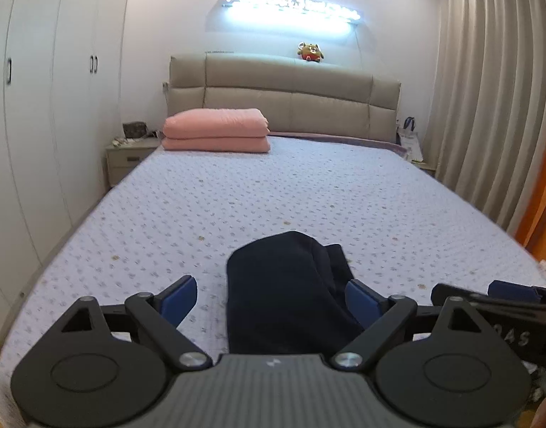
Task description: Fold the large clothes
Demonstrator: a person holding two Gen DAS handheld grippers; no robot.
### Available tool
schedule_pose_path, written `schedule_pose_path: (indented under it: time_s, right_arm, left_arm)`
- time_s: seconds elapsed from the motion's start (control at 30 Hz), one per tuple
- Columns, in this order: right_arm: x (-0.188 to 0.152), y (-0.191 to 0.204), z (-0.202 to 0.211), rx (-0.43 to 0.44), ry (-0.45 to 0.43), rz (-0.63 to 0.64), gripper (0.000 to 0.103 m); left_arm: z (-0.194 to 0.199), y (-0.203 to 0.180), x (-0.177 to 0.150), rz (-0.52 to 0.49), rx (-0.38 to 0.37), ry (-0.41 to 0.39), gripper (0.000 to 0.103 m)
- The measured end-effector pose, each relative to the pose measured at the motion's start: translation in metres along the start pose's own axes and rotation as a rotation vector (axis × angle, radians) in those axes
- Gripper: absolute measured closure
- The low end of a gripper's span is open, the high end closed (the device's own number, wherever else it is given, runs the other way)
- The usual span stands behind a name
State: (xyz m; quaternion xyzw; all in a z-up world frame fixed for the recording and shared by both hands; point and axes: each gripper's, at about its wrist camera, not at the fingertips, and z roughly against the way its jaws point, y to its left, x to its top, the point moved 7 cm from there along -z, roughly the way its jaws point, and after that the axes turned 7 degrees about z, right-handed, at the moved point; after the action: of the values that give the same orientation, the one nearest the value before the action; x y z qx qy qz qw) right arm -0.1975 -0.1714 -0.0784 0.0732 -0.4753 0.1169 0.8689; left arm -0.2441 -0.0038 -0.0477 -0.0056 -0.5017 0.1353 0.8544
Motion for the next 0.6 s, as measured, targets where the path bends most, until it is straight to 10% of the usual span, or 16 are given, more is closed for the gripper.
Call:
schedule_pose_path:
  time_s: [0.6]
  right_arm:
    - [-0.028, 0.010, -0.029, -0.018, 0.145, 0.038, 0.018]
  left_arm:
    - [-0.021, 0.011, -0.029, 0.008, 0.045, 0.089, 0.013]
